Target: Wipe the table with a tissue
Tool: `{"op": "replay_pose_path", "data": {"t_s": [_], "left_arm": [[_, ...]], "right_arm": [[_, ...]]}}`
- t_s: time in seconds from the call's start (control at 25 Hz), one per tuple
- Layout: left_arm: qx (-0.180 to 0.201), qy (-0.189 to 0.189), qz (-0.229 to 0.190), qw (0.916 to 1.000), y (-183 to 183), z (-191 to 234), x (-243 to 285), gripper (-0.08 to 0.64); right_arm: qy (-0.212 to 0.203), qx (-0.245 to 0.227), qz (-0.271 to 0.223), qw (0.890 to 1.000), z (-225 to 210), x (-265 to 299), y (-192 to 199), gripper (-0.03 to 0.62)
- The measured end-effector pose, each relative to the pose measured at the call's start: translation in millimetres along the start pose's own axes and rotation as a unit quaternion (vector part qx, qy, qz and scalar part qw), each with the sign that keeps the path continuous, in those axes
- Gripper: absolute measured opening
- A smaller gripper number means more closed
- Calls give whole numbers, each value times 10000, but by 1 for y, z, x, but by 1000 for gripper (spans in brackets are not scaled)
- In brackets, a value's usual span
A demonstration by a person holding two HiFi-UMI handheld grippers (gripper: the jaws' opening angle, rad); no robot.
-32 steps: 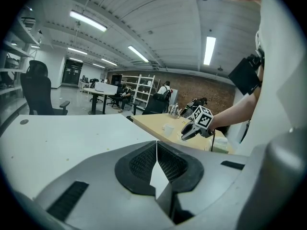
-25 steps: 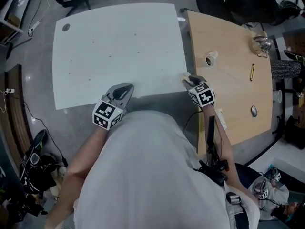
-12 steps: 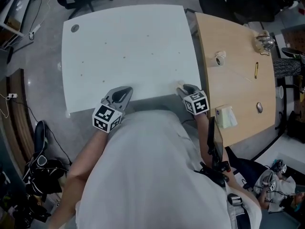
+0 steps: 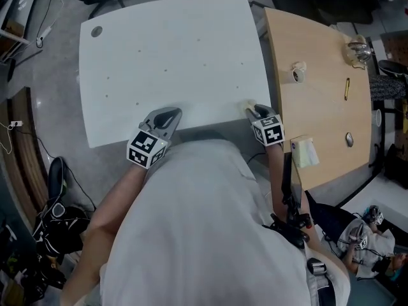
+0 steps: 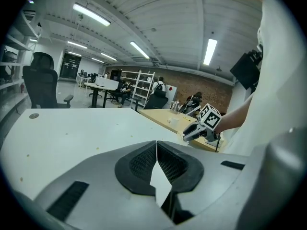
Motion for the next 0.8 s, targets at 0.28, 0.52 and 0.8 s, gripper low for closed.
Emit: {"op": "replay_pose_path", "data": {"t_s": [0.28, 0.52, 0.8], "left_arm": [[-17, -206, 26, 9998, -23, 16, 14, 11], [-79, -340, 165, 9993, -31, 21, 22, 11], [80, -245, 269, 9993, -45, 8, 40, 11]], "right_arm": [[80, -103, 225, 9997, -43, 23, -24, 106], [132, -175, 284, 9994, -59, 32, -46, 106], [410, -611, 401, 9965, -73, 39, -51, 106]]}}
Point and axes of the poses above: the fingertips, and each gripper's own axes: x forward along the fingers, z to its left, y out of its underside, the point moved 3 cm from there along -x, backward along the fingers, and after that the axes turned 13 degrees about z, right-handed, at the moved point
